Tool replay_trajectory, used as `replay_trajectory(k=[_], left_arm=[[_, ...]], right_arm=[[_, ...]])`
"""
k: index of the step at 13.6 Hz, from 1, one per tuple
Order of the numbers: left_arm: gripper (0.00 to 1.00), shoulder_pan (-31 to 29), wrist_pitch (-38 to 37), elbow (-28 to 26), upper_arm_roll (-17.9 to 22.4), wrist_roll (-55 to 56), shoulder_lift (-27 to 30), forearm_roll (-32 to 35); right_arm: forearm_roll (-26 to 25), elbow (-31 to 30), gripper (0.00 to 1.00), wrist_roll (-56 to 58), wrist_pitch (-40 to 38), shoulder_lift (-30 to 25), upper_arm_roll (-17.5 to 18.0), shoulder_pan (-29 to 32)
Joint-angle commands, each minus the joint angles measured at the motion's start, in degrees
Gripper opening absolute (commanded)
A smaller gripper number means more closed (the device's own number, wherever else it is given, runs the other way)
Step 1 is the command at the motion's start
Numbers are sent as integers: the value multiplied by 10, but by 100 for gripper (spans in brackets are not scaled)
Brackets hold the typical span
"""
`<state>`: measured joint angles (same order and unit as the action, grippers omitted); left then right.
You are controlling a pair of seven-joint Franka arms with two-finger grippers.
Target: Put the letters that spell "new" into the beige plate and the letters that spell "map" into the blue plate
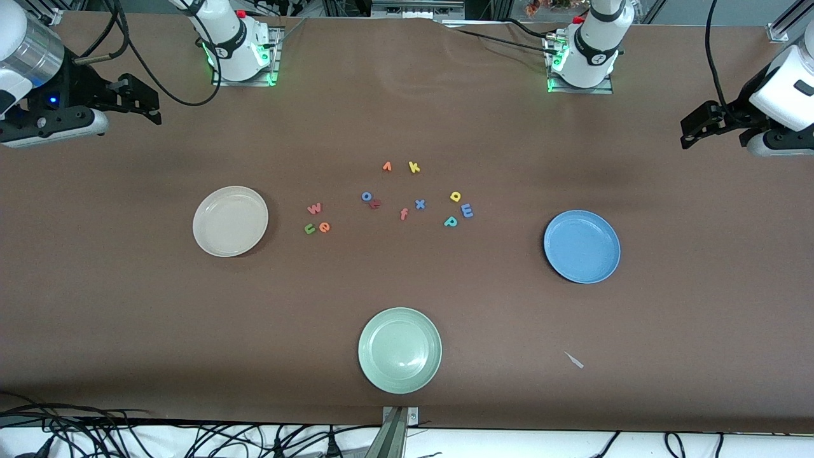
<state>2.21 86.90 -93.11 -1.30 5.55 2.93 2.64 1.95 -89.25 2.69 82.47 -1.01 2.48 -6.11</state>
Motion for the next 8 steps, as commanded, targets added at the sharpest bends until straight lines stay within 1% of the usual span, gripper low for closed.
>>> replay_trajectory(k=[1,3,5,6,8], left_arm=[[100,-4,-12,8,1,-12,7,-14],[100,-7,-24,8,3,-13,7,-14],[100,-25,-34,10,2,-21,7,-14],[100,-26,-40,15,3,-34,7,-14],[100,-50,-65,16,3,-65,7,-15]], right_arm=[[20,-9,100,-13,4,-6,-10,-1],[20,-18,100,-13,4,-5,-12,-1],[19,-27,100,-14,5,-7,-18,-1],[17,-27,100,-15,4,-7,-18,-1],[12,-28,100,-42,2,-6,-17,-2]])
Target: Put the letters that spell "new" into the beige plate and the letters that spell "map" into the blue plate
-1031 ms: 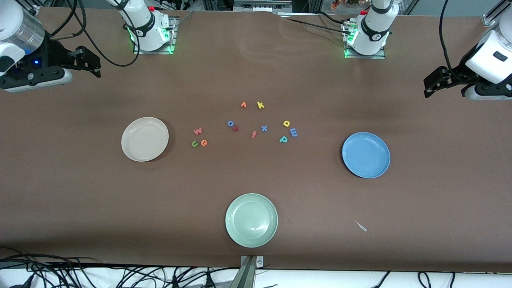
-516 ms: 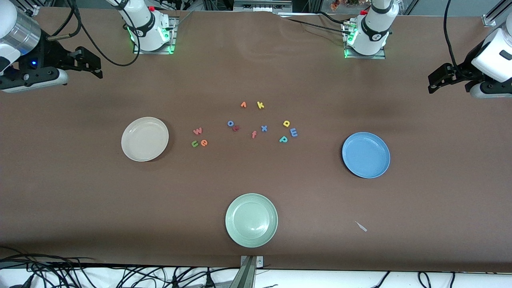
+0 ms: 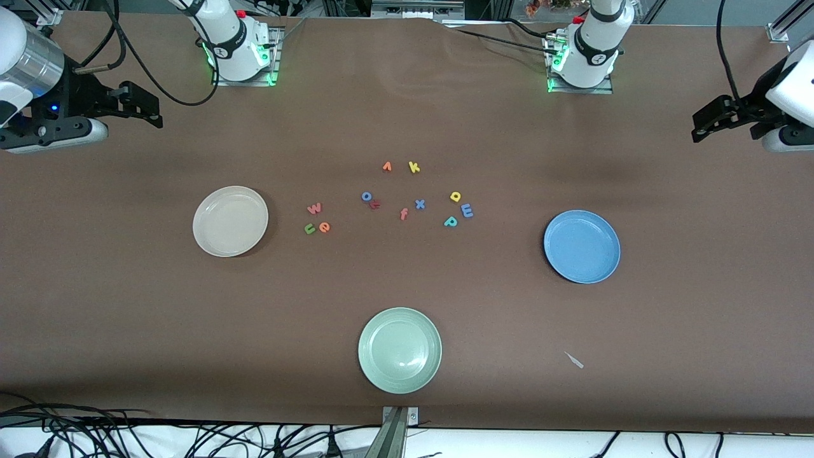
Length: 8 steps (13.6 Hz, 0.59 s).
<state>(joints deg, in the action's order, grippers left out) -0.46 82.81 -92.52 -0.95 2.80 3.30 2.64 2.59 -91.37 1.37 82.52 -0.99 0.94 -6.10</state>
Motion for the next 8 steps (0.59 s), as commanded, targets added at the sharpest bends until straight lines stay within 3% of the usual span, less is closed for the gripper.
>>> replay_trajectory(k=[1,6,8], left_arm=[[100,-33,-23,11,0,-52,1,-18],[100,-43,-22,25,-5,-68,-5,-41],[100,-41,-14,27,-38,-55,-11,-38]], right_arm=[[5,-11,100,-37,1,-6,0,-2],[6,-13,100,-39,4,-8,2,-2],[6,-14,100,-42,6,-9,4,-2]])
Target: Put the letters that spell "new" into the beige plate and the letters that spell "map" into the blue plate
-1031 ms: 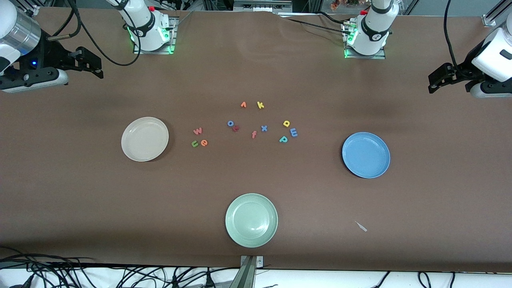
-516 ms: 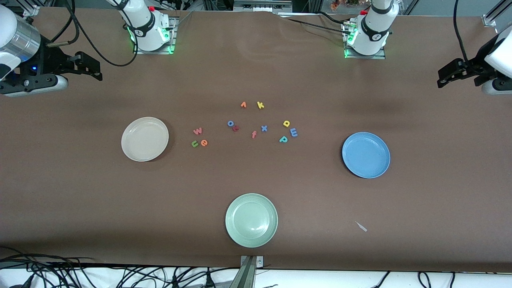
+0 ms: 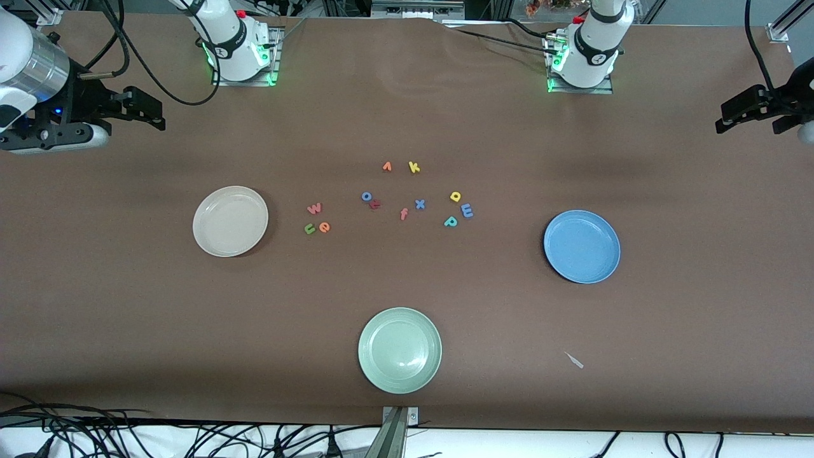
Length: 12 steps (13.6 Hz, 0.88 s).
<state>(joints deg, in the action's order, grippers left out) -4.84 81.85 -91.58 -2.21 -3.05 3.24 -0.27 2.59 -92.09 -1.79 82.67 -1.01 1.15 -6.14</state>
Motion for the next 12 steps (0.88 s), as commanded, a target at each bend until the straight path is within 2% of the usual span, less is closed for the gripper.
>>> replay_trajectory(k=[1,4,6,7,9,12], left_arm=[[100,3,0,18,-38,13,-10,-8],[100,4,2,18,-54,8,-29,-11],[100,4,33,18,-72,9,-46,-6],[100,4,39,20,-71,13,-51,-9],[100,-3,38,58,-69,9,-60,-11],[100,-7,36,52,-68,8,-61,-6]], right_arm=[[7,-5,100,-10,7,-8,3,-2],[7,-14,100,-13,15,-7,8,-3],[6,-24,100,-27,26,-6,17,-4],[6,-31,100,-32,34,-5,27,-4],[6,-51,100,-50,57,-4,34,-4],[4,-97,100,-68,93,-7,68,-4]])
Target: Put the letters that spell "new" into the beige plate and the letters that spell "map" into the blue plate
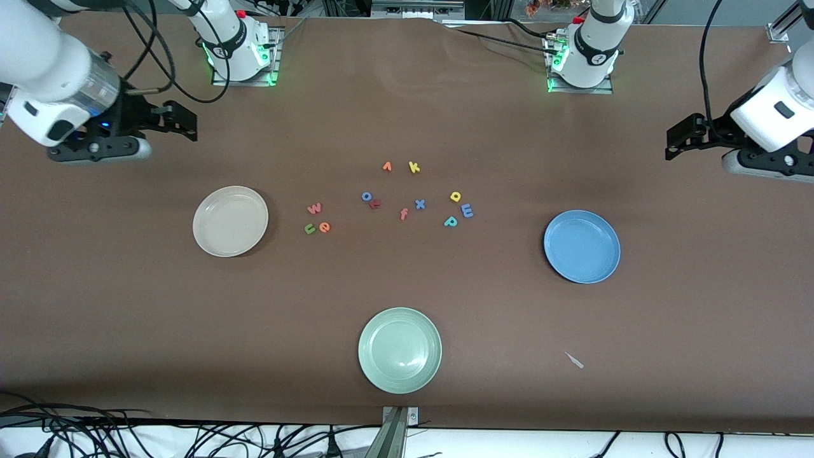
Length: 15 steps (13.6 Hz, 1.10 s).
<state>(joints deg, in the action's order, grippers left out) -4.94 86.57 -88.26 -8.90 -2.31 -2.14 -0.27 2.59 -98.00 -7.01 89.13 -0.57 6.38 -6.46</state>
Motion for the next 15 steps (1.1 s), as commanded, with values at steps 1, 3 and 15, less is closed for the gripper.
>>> replay_trajectory(k=[1,3,15], left_arm=[[100,-6,-14,14,0,-1,-6,-6],[100,-6,-22,12,1,-1,-4,-6],[100,-6,-22,15,-4,-1,-5,-4]], right_arm=[[4,-49,100,-19,37,-12,25,0],[5,-73,100,-24,61,-12,36,0],[5,-290,100,-28,321,-7,160,0]])
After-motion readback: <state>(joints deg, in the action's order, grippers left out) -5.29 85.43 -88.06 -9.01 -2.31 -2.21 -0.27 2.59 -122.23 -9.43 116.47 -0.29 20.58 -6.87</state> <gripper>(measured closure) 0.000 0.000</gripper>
